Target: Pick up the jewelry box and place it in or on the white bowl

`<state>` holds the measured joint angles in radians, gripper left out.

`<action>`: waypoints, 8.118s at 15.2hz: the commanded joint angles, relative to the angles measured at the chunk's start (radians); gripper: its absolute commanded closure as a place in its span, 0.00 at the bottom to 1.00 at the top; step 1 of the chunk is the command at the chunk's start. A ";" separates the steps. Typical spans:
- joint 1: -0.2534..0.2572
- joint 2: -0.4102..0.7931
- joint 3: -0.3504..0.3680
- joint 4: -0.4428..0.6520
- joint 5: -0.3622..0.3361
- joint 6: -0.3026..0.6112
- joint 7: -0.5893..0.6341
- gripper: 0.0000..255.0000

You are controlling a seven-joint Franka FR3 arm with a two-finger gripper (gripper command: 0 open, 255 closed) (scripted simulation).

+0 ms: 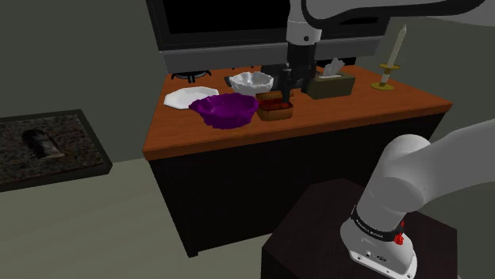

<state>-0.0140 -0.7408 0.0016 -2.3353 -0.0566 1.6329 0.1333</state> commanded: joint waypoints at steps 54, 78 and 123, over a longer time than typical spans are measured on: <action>0.129 -0.166 0.212 -0.166 -0.683 0.480 -0.521 1.00; 0.037 0.282 0.094 0.349 -0.716 0.531 -0.691 1.00; 0.033 0.179 0.137 0.079 -0.788 0.627 -0.516 0.00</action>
<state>0.0190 -0.5609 0.1380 -2.2557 -0.8455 2.2614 -0.3829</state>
